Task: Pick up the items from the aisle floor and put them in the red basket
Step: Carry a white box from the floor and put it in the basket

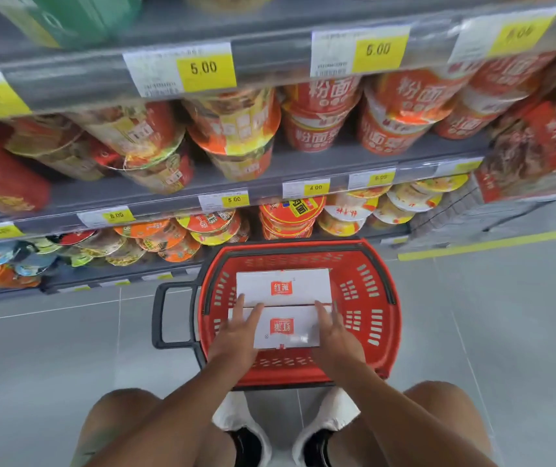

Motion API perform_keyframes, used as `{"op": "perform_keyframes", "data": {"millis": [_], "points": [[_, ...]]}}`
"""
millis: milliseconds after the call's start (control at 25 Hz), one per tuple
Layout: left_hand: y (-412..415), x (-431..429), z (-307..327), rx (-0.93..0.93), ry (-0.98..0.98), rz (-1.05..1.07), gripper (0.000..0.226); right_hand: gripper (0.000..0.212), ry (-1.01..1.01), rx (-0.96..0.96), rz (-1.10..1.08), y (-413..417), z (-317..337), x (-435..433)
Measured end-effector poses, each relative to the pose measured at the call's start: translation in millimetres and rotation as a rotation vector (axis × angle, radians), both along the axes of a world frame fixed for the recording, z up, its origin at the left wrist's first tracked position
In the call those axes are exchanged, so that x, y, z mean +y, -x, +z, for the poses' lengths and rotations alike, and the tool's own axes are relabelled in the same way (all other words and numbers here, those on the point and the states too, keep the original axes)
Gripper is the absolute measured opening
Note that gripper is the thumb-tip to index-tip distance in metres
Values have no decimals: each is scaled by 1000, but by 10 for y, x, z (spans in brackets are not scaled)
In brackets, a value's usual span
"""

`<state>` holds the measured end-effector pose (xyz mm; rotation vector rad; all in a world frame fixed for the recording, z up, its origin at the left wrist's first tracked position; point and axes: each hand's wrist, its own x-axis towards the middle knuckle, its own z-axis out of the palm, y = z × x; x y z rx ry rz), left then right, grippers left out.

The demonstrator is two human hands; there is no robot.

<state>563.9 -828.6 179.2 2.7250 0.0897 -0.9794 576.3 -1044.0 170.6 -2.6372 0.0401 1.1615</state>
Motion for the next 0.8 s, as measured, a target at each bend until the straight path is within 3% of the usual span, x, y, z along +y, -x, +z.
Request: {"op": "perform_keyframes", "data": {"millis": [160, 320, 480, 800], "points": [[-16, 47, -303, 63, 64, 20, 109, 104, -98, 34, -35, -11, -304, 51], [-60, 147, 14, 118, 109, 18, 109, 99, -60, 67, -4, -9, -39, 112], [-177, 184, 812, 58, 105, -47, 110, 94, -40, 1, 29, -64, 789, 212], [-329, 464, 2925, -94, 80, -136, 99, 91, -71, -155, 106, -318, 3196, 418]]}}
